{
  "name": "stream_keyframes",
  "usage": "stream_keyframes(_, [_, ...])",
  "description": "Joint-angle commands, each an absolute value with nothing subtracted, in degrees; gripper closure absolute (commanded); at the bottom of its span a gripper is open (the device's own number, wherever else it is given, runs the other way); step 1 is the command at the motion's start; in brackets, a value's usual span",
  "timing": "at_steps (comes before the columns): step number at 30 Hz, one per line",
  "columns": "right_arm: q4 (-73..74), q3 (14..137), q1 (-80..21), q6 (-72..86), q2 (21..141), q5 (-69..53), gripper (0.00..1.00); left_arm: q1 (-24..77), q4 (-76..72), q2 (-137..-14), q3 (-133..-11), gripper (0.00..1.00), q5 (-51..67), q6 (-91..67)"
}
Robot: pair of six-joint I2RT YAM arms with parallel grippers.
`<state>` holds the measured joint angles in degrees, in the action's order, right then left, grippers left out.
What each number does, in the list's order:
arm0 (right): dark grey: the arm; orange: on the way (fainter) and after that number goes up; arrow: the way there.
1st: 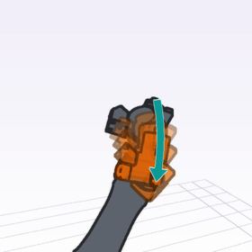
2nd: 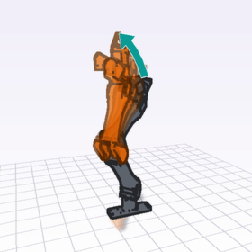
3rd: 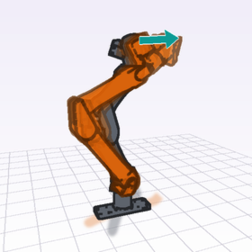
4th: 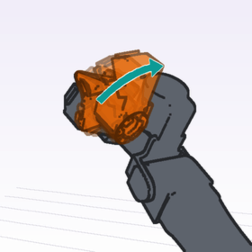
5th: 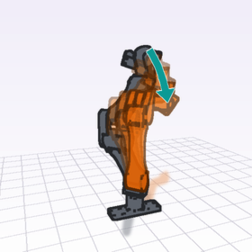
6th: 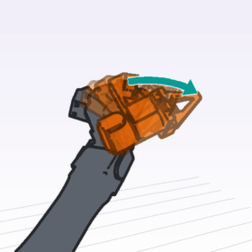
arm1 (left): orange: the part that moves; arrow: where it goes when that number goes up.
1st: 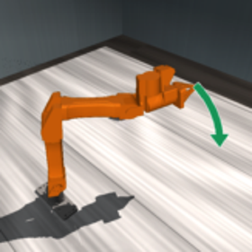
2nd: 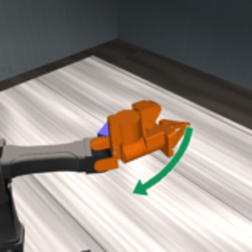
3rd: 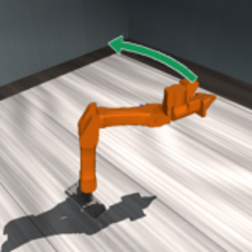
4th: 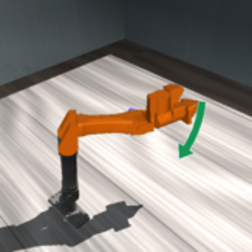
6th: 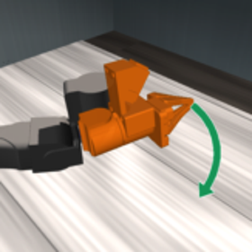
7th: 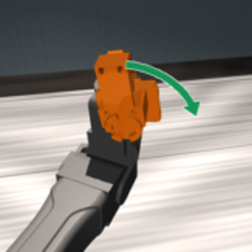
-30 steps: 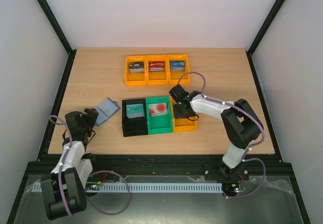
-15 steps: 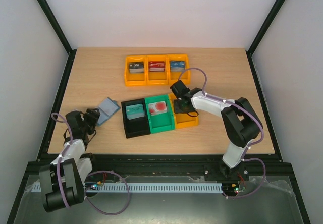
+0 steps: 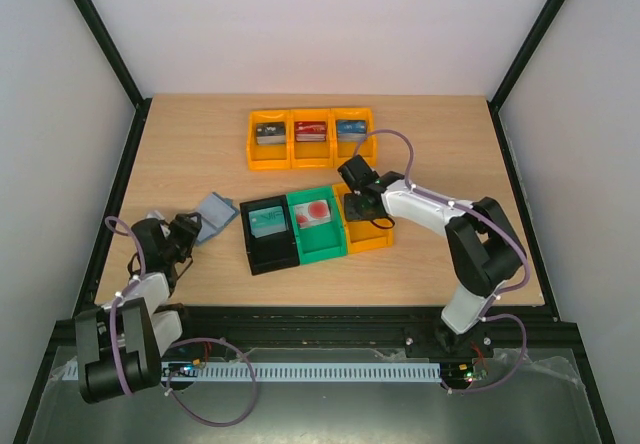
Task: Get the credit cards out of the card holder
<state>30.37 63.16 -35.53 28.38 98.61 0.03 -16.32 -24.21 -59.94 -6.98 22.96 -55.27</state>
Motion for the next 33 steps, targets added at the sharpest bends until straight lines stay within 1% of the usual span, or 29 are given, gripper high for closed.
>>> stream_keyframes(1, [32.4, 64.8, -35.2, 27.4, 95.1, 2.4, 0.98, -15.8, -28.5, -62.6, -6.1, 0.4, 23.2, -53.1])
stream_keyframes(3, [32.6, 65.0, -35.2, 27.4, 94.4, 2.5, 0.98, -15.7, -29.5, -63.8, -6.1, 0.48, 23.4, -52.4])
stream_keyframes(4, [32.8, 65.1, -35.2, 27.3, 94.0, 2.5, 0.98, -15.6, -29.9, -64.2, -6.1, 0.55, 23.4, -52.2])
stream_keyframes(9, [34.1, 66.6, -34.9, 26.7, 91.9, 3.3, 0.98, -15.6, -31.3, -64.0, -6.8, 0.96, 25.3, -50.1])
stream_keyframes(10, [34.3, 67.0, -34.8, 26.5, 91.4, 3.4, 0.98, -15.6, -31.5, -63.6, -7.3, 0.98, 26.0, -49.4])
stream_keyframes(15, [33.8, 70.9, -34.3, 23.2, 87.5, 1.9, 0.98, -15.6, -29.2, -61.1, -13.0, 0.98, 31.2, -42.0])
stream_keyframes(18, [29.8, 73.1, -34.3, 19.1, 83.1, -4.9, 0.94, -14.9, -26.0, -58.2, -18.5, 0.98, 36.4, -34.0])
stream_keyframes(20, [25.7, 73.8, -34.3, 17.0, 79.7, -13.3, 0.86, -13.4, -22.5, -54.3, -23.2, 0.98, 39.2, -26.3])
stream_keyframes(22, [21.0, 73.8, -34.3, 15.7, 76.7, -20.8, 0.76, -11.2, -19.0, -49.7, -27.4, 0.98, 41.3, -16.0])
stream_keyframes(26, [10.9, 73.2, -34.4, 17.2, 73.5, -35.5, 0.56, -7.3, -12.2, -43.6, -35.7, 0.98, 53.3, -1.7])
stream_keyframes(28, [4.8, 72.6, -34.6, 21.3, 73.1, -42.4, 0.46, -4.9, -8.0, -43.2, -40.2, 0.98, 58.0, 1.4])
stream_keyframes(30, [-2.4, 71.9, -34.8, 25.2, 73.0, -48.5, 0.37, -1.8, -5.9, -43.3, -43.8, 0.98, 59.2, 1.7])
stream_keyframes(33, [-7.7, 71.8, -35.9, 28.0, 72.8, -53.3, 0.23, 2.8, -8.8, -43.7, -47.0, 0.98, 58.4, -3.0])
